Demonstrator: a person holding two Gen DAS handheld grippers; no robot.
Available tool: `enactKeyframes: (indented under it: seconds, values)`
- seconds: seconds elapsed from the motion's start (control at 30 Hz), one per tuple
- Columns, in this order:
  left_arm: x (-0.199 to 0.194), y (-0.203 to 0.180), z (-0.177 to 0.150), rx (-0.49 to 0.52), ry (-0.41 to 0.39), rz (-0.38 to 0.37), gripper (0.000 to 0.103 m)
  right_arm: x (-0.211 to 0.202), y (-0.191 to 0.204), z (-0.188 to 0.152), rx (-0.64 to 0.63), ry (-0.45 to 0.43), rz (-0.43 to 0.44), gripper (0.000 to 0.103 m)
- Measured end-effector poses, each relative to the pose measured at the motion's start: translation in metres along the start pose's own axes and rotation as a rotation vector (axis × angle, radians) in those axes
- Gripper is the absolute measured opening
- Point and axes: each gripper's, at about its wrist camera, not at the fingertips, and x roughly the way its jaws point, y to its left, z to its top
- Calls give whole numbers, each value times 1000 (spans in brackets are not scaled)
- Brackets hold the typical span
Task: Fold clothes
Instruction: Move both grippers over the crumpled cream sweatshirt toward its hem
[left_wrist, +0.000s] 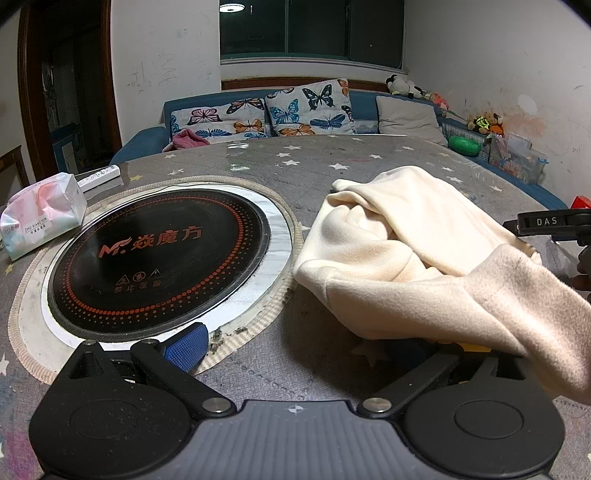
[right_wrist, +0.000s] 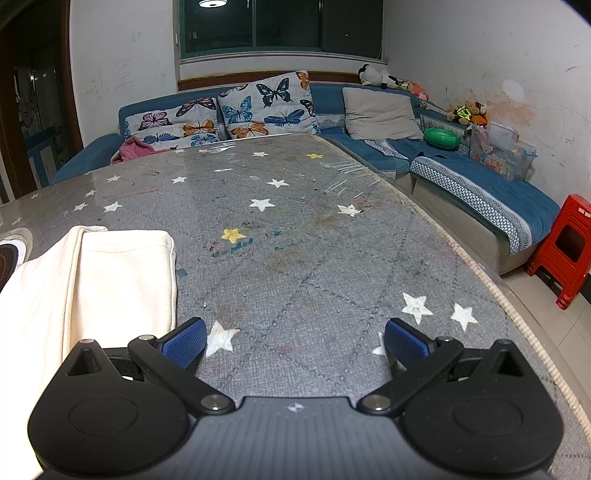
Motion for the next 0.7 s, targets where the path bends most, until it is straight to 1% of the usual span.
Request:
enactKeyframes:
  seconds: [0.27, 0.4, 0.53, 0.7]
  values:
    - [-2, 2, 1, 10, 7, 22, 103, -3, -1, 1, 0, -5, 2, 103]
    - [-3, 4, 2, 15, 11, 34, 103, -9, 1, 0, -26, -9, 20, 103]
    - [-7, 7, 2, 12, 13, 54, 103, -26, 6, -2, -68, -40, 13, 103]
    - [-19, 19, 1, -22, 7, 86, 103, -47, 12, -4, -95, -67, 38, 103]
